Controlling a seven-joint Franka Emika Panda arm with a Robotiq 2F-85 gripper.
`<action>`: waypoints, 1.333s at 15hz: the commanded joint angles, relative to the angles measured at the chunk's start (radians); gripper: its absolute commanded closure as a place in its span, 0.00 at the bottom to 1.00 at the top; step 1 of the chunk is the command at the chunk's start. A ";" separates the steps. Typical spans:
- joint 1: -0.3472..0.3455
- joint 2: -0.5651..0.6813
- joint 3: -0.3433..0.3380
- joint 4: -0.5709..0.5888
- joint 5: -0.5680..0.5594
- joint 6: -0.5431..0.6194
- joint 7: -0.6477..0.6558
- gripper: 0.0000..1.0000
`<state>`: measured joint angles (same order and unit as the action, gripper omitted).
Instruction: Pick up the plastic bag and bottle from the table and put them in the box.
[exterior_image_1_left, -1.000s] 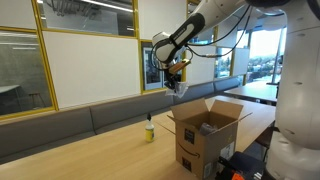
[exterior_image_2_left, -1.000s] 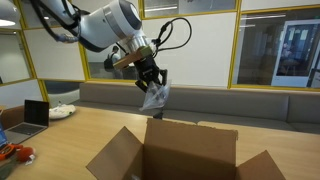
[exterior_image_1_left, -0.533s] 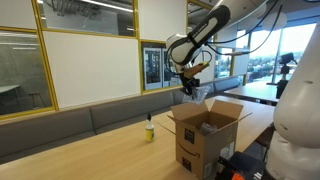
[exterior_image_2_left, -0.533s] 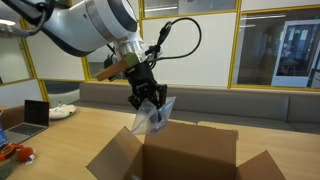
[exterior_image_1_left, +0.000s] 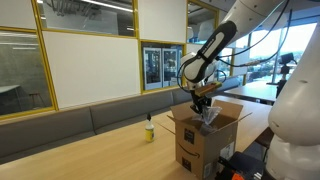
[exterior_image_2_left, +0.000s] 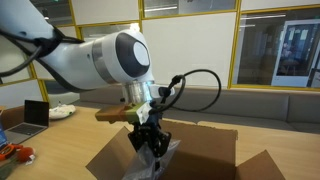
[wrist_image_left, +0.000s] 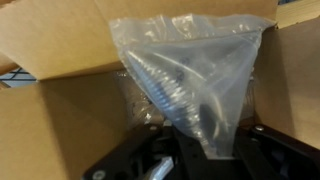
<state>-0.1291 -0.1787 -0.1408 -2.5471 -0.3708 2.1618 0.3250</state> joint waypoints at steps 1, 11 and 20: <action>-0.032 0.050 -0.014 -0.055 0.063 0.118 -0.031 0.91; -0.044 0.180 -0.029 -0.077 0.212 0.232 -0.139 0.17; -0.031 0.073 -0.005 0.024 0.088 0.177 -0.089 0.00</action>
<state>-0.1683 -0.0351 -0.1623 -2.5719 -0.2225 2.3811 0.2142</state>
